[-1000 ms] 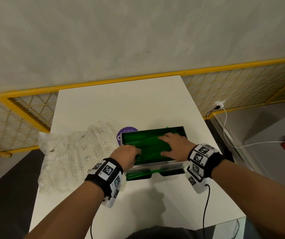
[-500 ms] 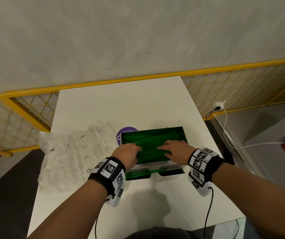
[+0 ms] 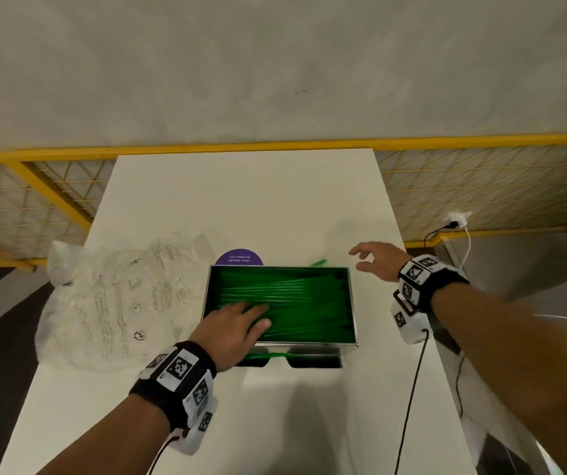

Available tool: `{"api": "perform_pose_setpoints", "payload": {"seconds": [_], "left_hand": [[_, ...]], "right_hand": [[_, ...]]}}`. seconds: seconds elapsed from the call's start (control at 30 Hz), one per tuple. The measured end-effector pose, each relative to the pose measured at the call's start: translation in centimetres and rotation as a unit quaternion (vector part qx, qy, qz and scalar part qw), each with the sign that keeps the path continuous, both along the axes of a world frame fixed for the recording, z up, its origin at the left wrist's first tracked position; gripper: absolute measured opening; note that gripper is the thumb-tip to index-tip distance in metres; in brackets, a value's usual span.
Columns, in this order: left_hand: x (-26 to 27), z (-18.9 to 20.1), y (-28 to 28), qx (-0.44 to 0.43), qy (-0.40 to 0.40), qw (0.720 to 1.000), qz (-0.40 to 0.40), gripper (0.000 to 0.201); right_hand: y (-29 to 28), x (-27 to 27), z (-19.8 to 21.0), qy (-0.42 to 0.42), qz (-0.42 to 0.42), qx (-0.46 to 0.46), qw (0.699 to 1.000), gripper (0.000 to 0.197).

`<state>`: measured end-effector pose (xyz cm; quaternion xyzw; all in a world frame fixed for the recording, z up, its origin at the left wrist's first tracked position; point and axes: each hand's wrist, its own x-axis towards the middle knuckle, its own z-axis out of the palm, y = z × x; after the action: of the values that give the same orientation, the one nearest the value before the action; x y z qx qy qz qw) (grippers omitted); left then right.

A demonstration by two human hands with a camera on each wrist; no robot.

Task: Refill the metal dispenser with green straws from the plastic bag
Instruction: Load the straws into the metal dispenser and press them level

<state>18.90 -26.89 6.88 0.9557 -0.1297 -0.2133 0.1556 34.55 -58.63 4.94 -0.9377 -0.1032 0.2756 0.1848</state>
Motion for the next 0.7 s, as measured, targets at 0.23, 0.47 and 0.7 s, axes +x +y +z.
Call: {"api": "perform_pose_setpoints", "payload": {"seconds": [0.23,0.47,0.7], "left_hand": [[-0.8,-0.2,0.0,-0.028,-0.045,0.996,0.069,0.067],[-1.0,0.4,-0.6,-0.038,-0.051,0.992,0.108,0.070],[-1.3,0.0,-0.7,-0.013,-0.063,0.993,0.098,0.058]], "right_hand": [[3.5,4.1,-6.7,0.031,0.139,-0.008,0.990,0.049],[5.6,5.2,-8.6,0.007,0.192,-0.027,0.981,0.022],[2.1,4.2,-7.5,-0.089,0.161,-0.064,0.981,0.038]]}}
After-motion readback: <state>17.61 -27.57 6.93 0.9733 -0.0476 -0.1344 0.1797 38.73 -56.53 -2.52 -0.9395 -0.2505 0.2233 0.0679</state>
